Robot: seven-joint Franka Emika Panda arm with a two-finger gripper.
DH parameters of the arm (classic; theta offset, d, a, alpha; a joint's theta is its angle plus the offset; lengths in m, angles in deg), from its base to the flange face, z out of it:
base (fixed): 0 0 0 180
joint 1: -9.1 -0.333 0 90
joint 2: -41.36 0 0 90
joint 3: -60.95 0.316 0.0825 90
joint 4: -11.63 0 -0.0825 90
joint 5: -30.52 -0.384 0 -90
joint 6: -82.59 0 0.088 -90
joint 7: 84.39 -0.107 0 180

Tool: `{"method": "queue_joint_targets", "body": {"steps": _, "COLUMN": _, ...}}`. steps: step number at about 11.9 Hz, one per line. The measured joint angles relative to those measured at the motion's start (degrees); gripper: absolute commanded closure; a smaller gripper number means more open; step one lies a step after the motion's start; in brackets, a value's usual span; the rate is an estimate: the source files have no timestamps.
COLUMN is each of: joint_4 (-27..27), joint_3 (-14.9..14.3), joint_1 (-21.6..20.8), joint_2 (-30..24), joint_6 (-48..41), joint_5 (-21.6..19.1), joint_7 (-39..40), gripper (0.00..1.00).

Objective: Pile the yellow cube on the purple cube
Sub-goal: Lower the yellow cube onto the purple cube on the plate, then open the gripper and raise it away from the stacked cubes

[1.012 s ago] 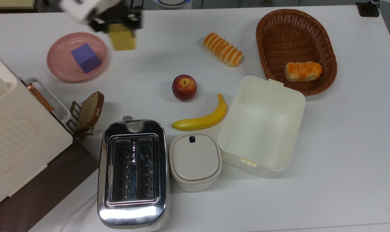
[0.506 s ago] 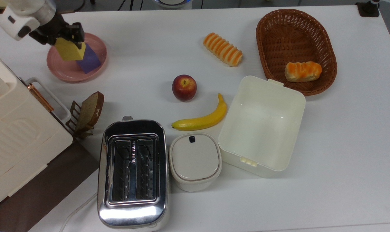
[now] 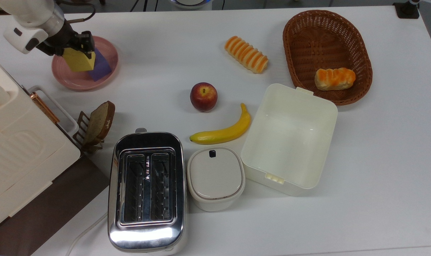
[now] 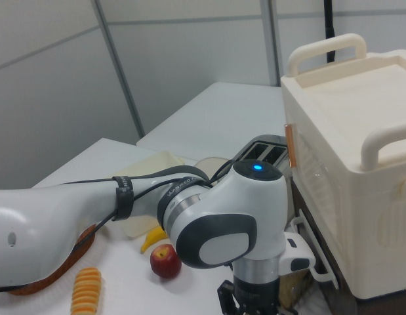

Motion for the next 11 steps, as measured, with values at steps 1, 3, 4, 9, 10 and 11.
{"method": "queue_joint_targets", "body": {"steps": 1, "joint_4": 0.0, "joint_3": 0.0, "joint_1": 0.0, "joint_2": -0.3, "joint_6": -1.3, "joint_5": 0.0, "joint_7": 1.3, "gripper": 1.0}}
{"method": "queue_joint_targets", "body": {"steps": 3, "joint_4": -0.2, "joint_3": 0.0, "joint_1": 0.0, "joint_2": -1.5, "joint_6": -4.1, "joint_5": 0.1, "joint_7": 2.7, "gripper": 0.93}}
{"method": "queue_joint_targets", "body": {"steps": 4, "joint_4": -0.5, "joint_3": 0.0, "joint_1": 0.0, "joint_2": -1.9, "joint_6": -4.5, "joint_5": 0.2, "joint_7": 3.0, "gripper": 0.73}}
{"method": "queue_joint_targets", "body": {"steps": 9, "joint_4": -1.6, "joint_3": 0.0, "joint_1": 0.0, "joint_2": -2.1, "joint_6": -4.5, "joint_5": 0.5, "joint_7": 3.1, "gripper": 0.0}}
{"method": "queue_joint_targets", "body": {"steps": 10, "joint_4": -1.6, "joint_3": 0.0, "joint_1": 0.0, "joint_2": -2.1, "joint_6": -4.5, "joint_5": 0.5, "joint_7": 3.1, "gripper": 0.0}}
{"method": "queue_joint_targets", "body": {"steps": 11, "joint_4": -1.6, "joint_3": 0.0, "joint_1": 0.0, "joint_2": -2.2, "joint_6": -4.5, "joint_5": 0.5, "joint_7": 3.1, "gripper": 0.0}}
